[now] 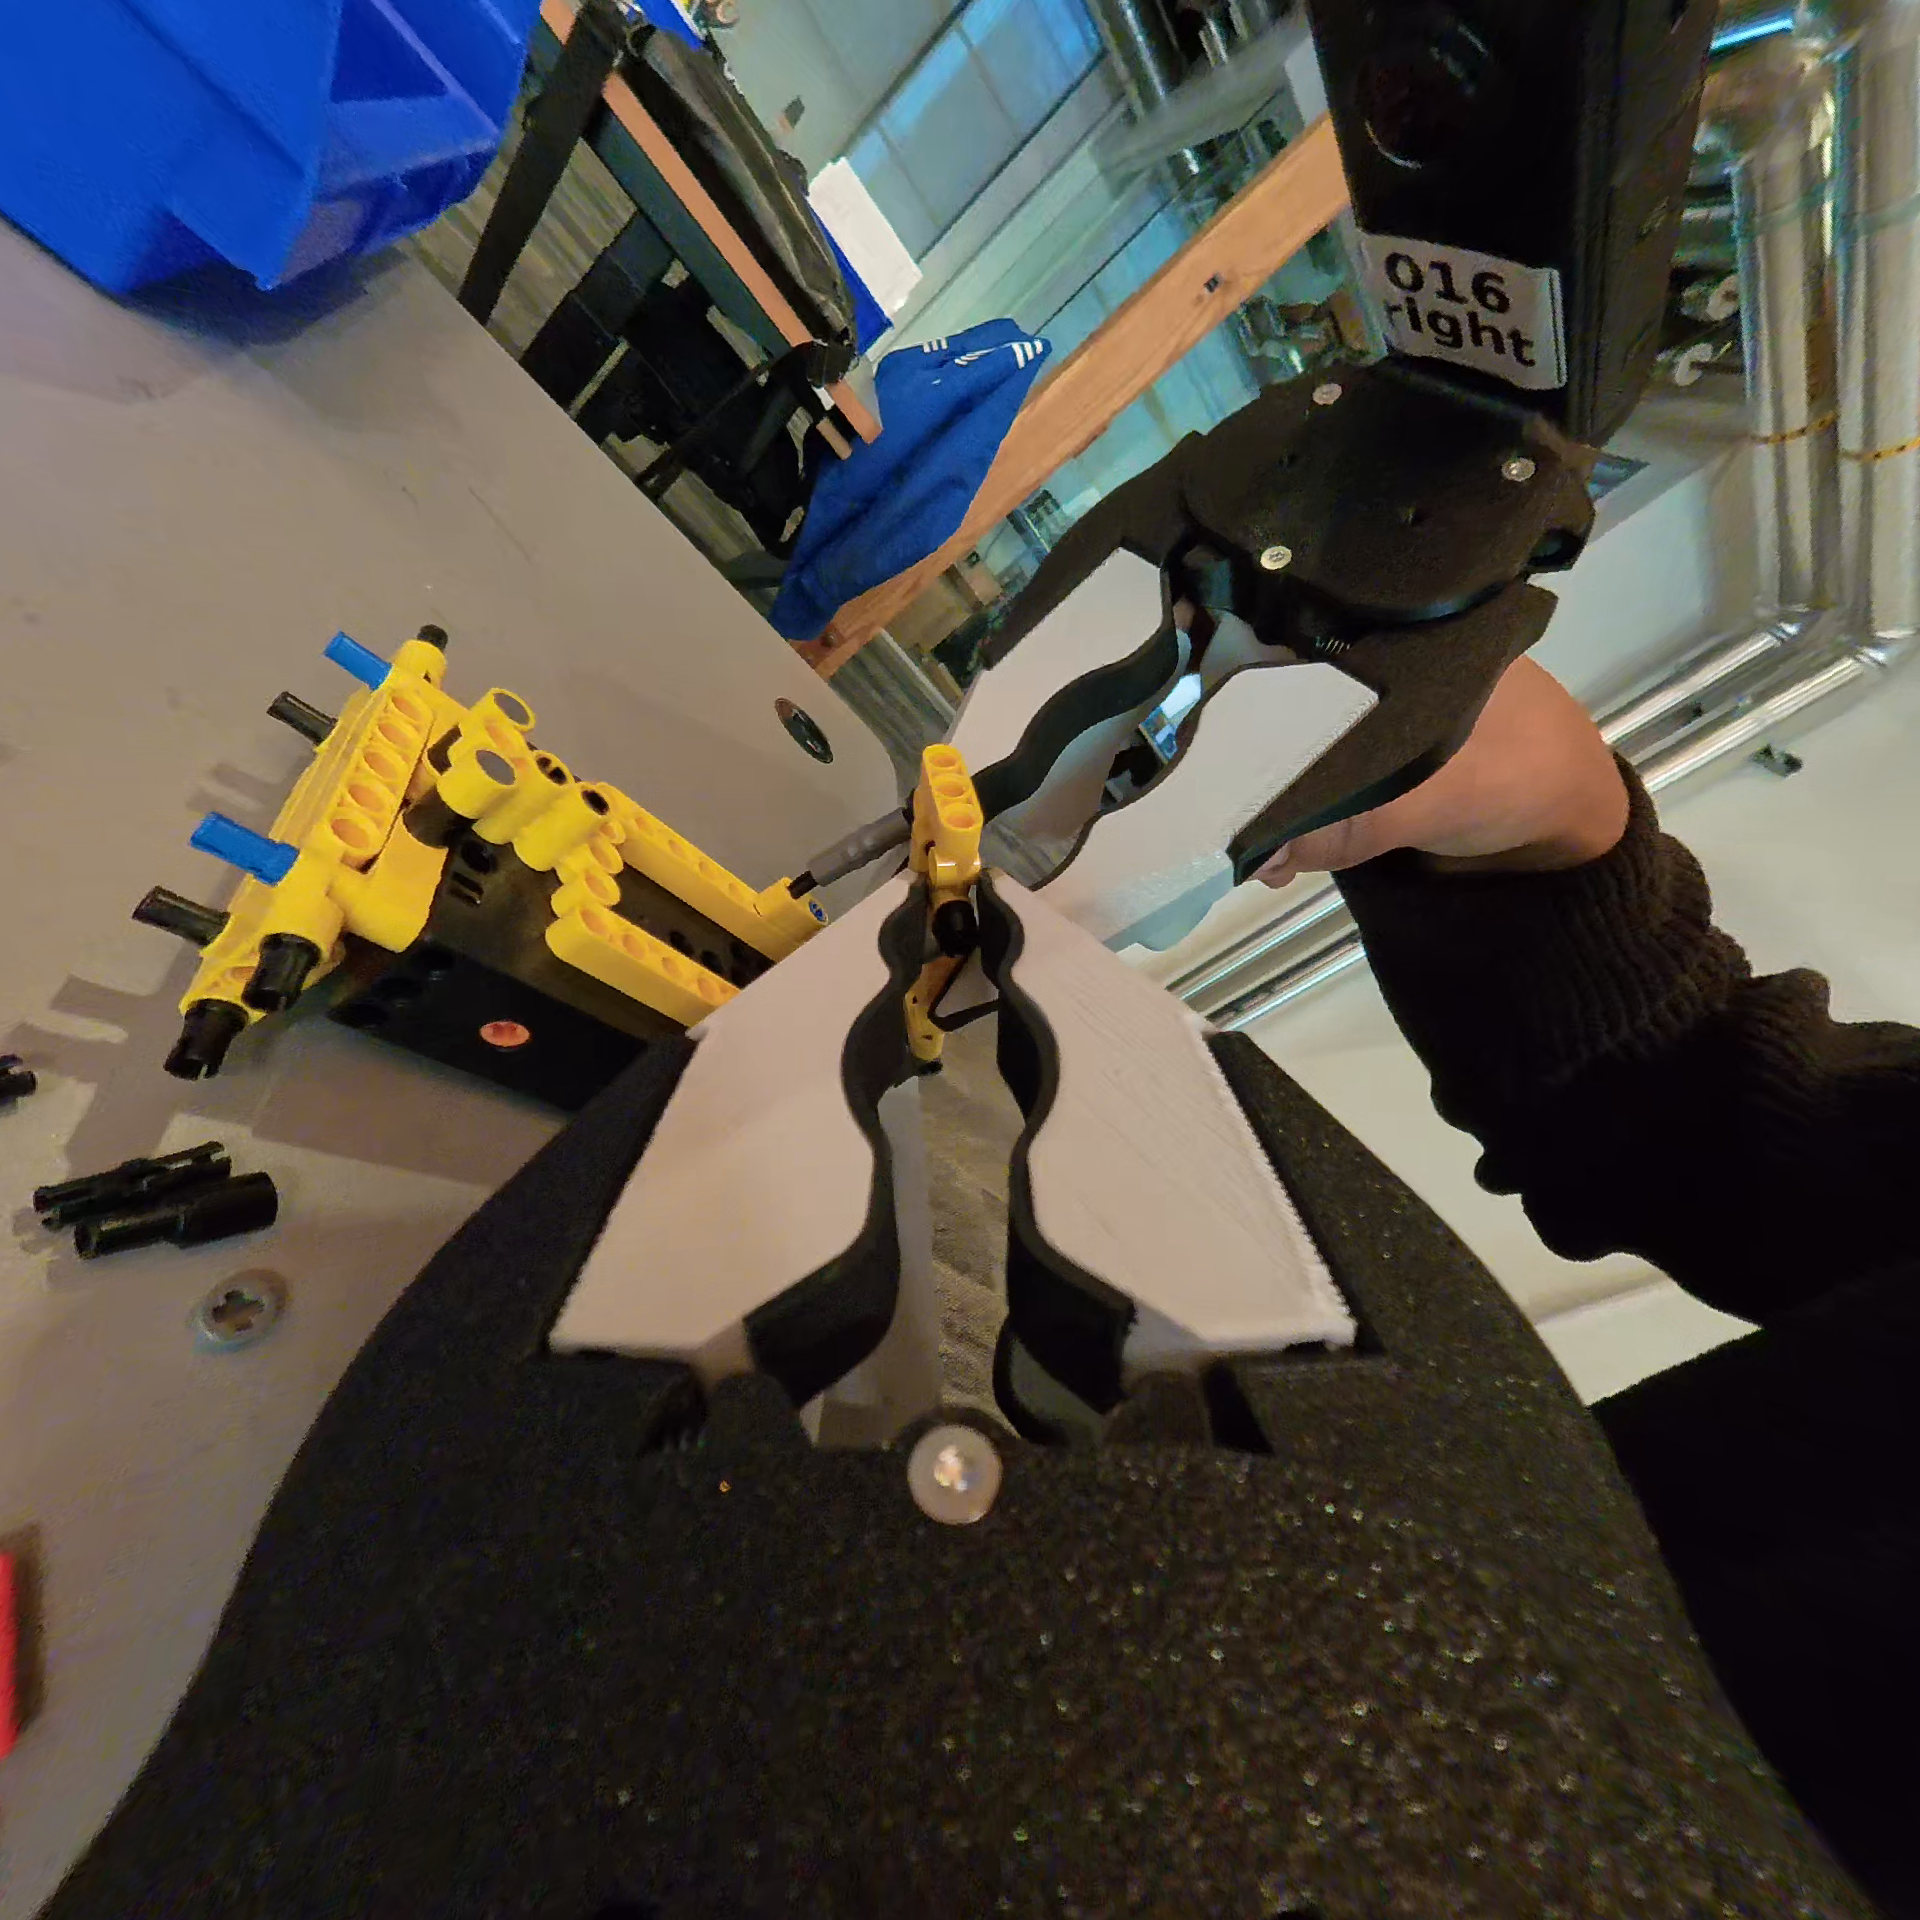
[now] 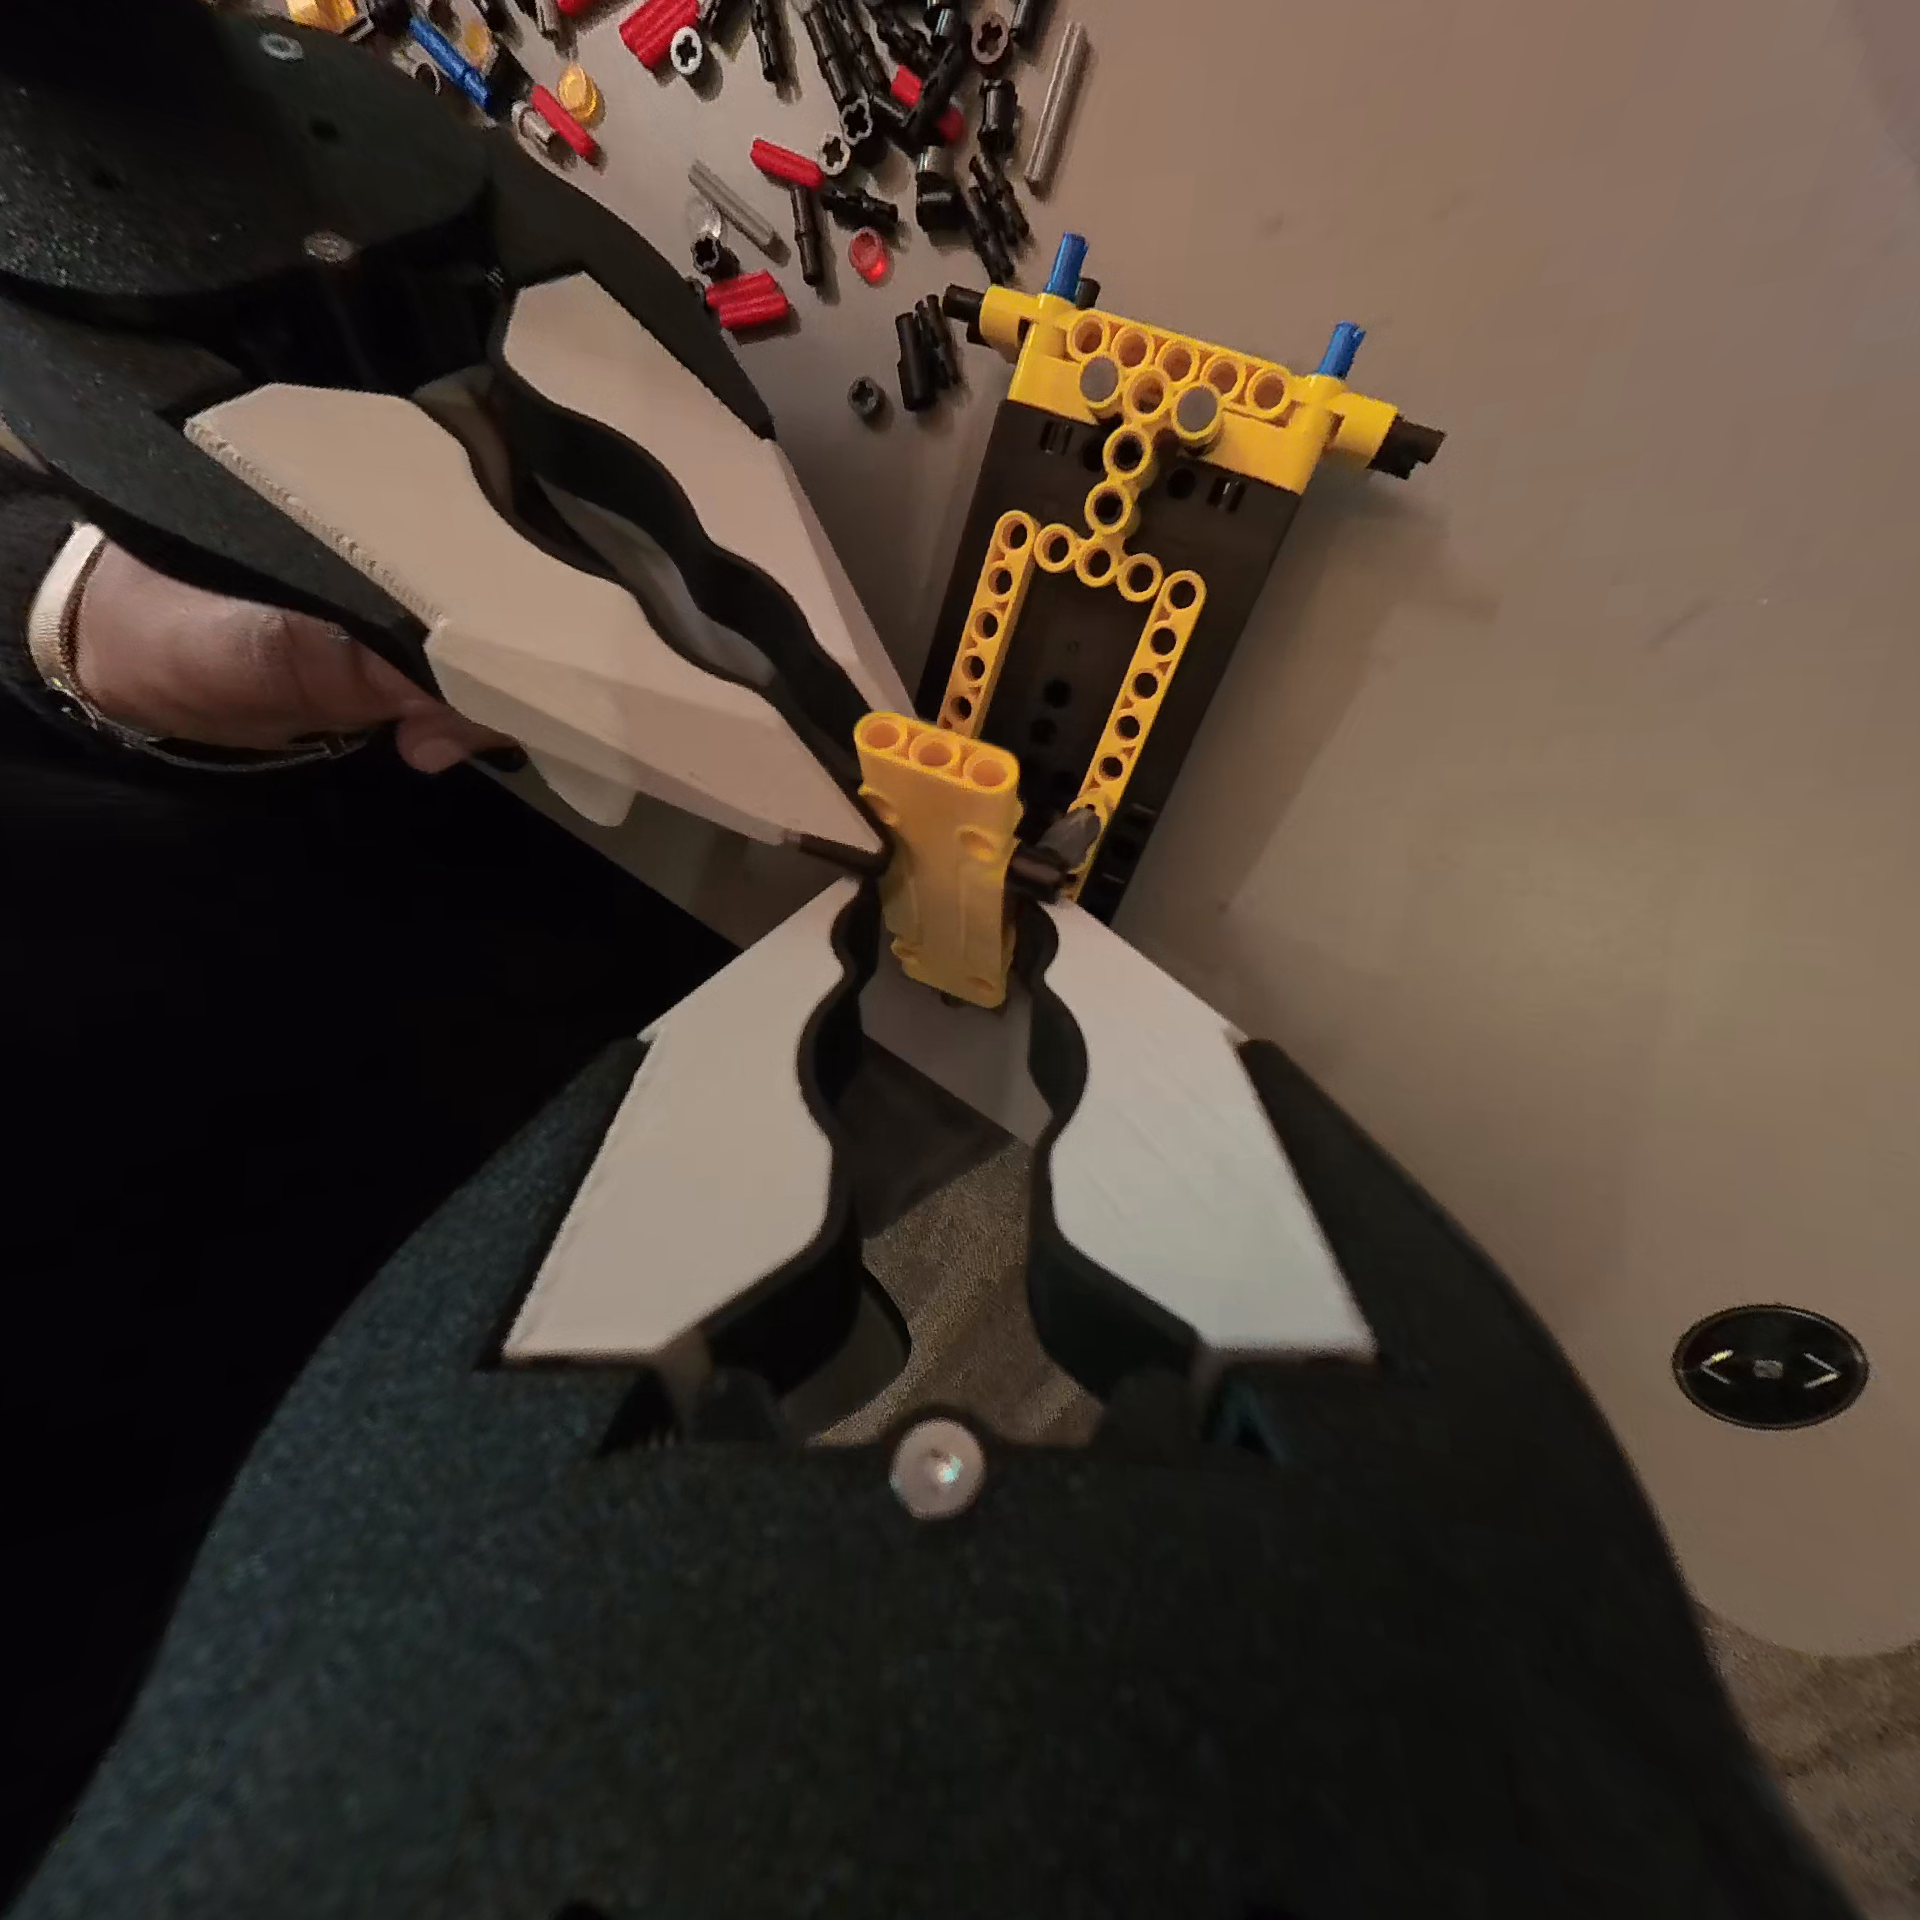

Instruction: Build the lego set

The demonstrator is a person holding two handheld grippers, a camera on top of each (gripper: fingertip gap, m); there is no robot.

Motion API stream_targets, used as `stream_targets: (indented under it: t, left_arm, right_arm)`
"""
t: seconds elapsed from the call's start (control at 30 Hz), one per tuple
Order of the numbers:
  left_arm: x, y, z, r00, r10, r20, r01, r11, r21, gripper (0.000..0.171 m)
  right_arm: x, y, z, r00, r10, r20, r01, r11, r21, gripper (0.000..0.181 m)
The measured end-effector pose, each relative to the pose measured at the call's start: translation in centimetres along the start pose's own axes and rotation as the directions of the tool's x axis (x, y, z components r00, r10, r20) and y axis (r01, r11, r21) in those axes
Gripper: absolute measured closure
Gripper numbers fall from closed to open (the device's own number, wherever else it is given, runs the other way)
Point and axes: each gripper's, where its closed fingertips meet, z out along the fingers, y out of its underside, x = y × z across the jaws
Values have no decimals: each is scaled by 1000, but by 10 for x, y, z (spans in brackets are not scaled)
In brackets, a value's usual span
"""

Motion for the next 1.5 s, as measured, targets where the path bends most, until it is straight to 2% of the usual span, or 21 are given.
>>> stream_targets:
  t: [0.6, 1.17, 1.4, 1.5]
  left_arm:
    - [0, 1, 0, 1000, -22, -18, 22, 1000, -2, 163]
    - [-3, 0, -2, 997, -74, -29, 74, 997, -5, 164]
    - [-3, -1, -3, 998, -54, -12, 54, 999, 5, 164]
    - [-3, -1, -3, 999, -46, -8, 46, 999, 6, 164]
  right_arm:
    - [-1, 0, 2, 1000, 26, 17, -26, 999, 29, 156]
    - [-3, 0, 3, 995, 58, 86, -51, 996, -78, 157]
    - [-1, 10, -1, 997, 48, 67, -45, 998, -38, 151]
    - [6, 9, -13, 997, 49, 52, -51, 997, 49, 151]
